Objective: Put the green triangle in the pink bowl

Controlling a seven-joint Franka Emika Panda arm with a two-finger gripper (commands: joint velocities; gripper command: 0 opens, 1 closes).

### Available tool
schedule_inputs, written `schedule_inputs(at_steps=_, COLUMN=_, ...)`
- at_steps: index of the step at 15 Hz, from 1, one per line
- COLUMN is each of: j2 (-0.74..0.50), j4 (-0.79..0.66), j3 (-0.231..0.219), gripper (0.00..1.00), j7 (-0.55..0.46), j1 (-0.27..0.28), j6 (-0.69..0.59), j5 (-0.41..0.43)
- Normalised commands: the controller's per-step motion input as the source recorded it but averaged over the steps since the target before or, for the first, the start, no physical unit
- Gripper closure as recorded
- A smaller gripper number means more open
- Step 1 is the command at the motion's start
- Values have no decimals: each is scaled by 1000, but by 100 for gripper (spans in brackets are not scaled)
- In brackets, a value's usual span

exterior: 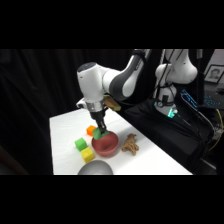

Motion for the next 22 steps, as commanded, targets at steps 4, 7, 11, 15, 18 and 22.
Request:
schedule_inputs(at_steps=4, j2=18, j4=-125, j3=-7, gripper=94, j7=86, j1=49, j6=258, j5=64)
schedule_inputs(at_steps=7, j2=-8, j4=-120, j3=-9, gripper=94, j7=60, j1=45, j6=237, j5=75)
schedule_inputs(at_steps=11, j2=-7, j4=-96, j3=-6, gripper=94, j7=23, j1=27, j6=226, j5=104)
schedule_inputs(at_steps=15, j2=15, j4=-65, j3=-1, gripper=55, j7=-31, j1=0, j6=218, j5=130)
schedule_inputs(at_steps=18, j2=0, j4=-45, j3=4, gripper=38, j7=-58, j1=-2, j6=158, j5=132)
schedule_inputs(at_steps=22, j2=-17, j4=-25, j3=7, gripper=7, j7=-77, j1=-3, j6=97, j5=131)
